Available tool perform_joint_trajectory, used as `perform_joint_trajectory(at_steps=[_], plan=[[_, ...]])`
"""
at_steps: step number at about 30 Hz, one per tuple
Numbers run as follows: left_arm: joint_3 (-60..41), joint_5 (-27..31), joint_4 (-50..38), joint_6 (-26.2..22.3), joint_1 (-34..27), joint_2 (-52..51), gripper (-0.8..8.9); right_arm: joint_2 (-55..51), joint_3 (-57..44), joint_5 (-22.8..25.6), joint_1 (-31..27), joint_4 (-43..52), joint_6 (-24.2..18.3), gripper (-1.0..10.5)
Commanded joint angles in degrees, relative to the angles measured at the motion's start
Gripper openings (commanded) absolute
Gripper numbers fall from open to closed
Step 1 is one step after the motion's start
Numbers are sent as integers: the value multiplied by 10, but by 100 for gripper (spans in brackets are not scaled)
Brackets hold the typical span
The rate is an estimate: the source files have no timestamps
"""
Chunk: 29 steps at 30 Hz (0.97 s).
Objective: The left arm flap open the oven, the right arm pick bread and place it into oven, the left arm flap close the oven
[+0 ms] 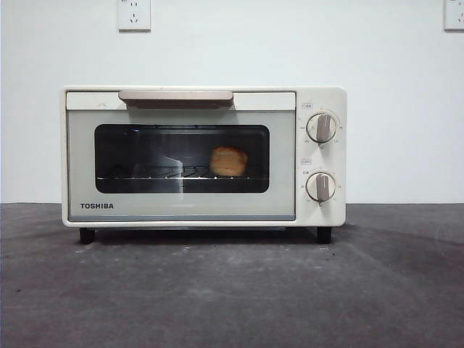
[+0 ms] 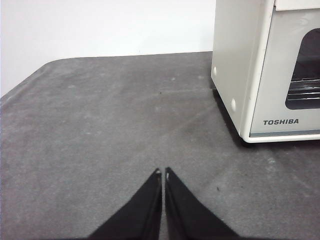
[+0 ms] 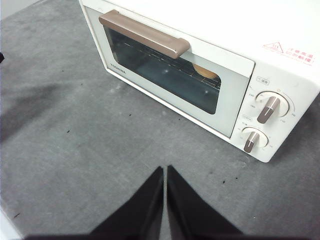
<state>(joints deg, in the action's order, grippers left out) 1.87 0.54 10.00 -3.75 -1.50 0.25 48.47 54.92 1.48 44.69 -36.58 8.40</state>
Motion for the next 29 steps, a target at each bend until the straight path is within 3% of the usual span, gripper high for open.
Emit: perform_joint_trajectory(at_steps=[1, 8, 12, 15, 20, 29], plan=[[-12, 1, -10, -3, -1, -1, 20, 5, 4, 0, 5, 8, 6, 6], [-12, 1, -10, -3, -1, -1, 20, -10, 1, 27, -35, 24, -14, 6], [-12, 1, -10, -2, -1, -1, 20, -52, -41, -19, -105, 96, -19, 6], [-12, 1, -10, -3, -1, -1, 20, -106, -103, -50, -170, 161, -29, 6], [-12, 1, -10, -2, -1, -1, 20, -213, -229, -51, -270, 269, -50, 6], [-12, 1, -9, -3, -1, -1, 20, -366, -412, -38, -369, 384, -73, 6]])
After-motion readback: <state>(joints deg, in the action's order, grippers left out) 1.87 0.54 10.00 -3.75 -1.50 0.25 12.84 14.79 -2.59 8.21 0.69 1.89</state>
